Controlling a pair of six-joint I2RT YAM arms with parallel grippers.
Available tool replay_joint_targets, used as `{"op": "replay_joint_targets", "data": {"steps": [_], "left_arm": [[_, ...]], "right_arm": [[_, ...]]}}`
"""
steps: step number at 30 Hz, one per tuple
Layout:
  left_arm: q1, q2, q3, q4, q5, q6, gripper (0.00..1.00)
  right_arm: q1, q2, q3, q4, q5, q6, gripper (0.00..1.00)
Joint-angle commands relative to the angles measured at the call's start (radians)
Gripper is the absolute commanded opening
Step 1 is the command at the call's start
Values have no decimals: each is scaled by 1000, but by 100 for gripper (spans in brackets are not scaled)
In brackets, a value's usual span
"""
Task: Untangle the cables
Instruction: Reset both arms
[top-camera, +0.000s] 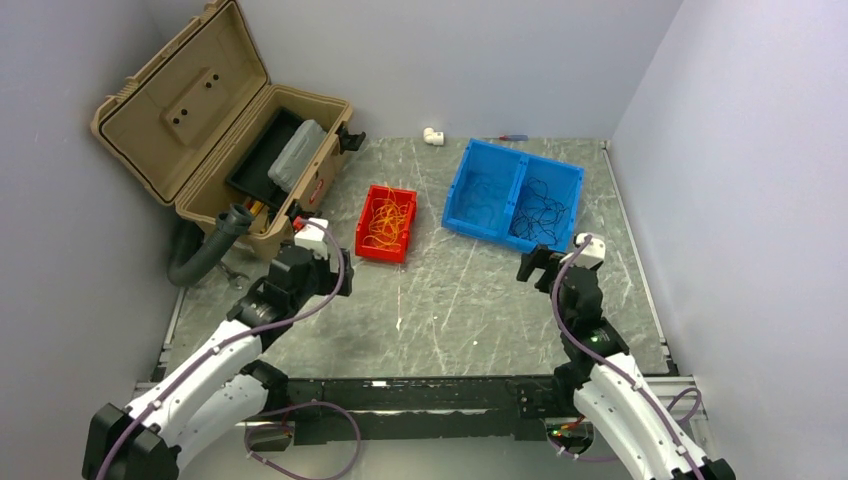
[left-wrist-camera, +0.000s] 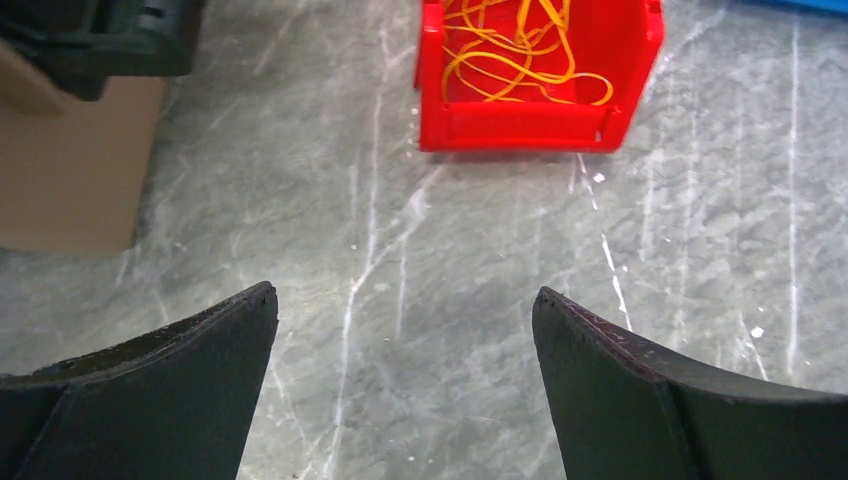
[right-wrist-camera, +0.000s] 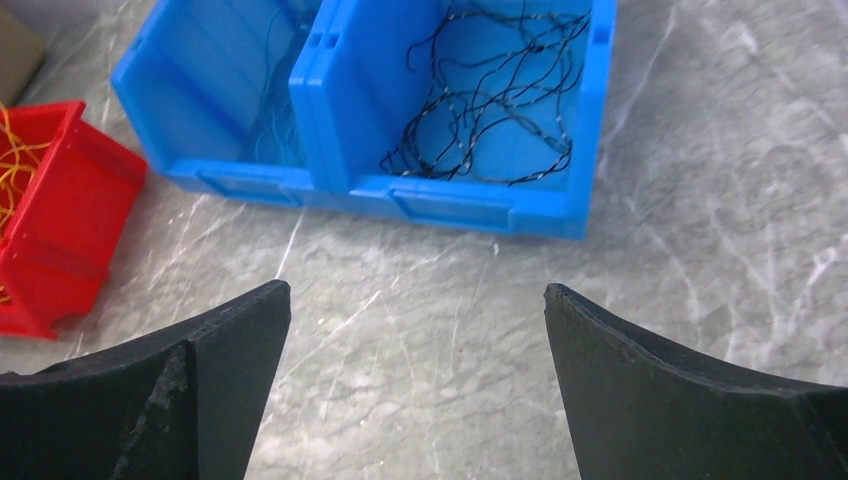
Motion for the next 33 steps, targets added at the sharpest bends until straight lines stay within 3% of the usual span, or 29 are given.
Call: {"op": "replay_joint_targets", "data": {"steps": [1,9,14,19,22,25,26,30,33], "left_arm": [[0,-78,-41,83,-125,9,100],[-1,-124,-136,140,-362,-1,99],[0,-99,-167,245,-461,96,99],[17,-37,-219,490,-392,320,99],[41,33,-360,882,-426,442,99],[105,146,-492,1268,-326,534,99],[120,179,-492,1299,-326,537,99],[223,265,-372,1139,-227,484,97],[322,287,-373,1205,-123,444,95]], "right_arm": [[0,9,22,109,82,-39,100],[-1,75,-54,275,10,-157,100],[-2,134,-145,583,105,-282,98],[-40,446,-148,856,143,-373,98],[-112,607,-189,1078,104,-323,98],[-156,674,-154,1108,68,-332,97],[-177,700,-149,1127,47,-329,97],[-257,767,-135,1188,-21,-308,94],[-284,878,-156,1336,-37,-297,94]]}}
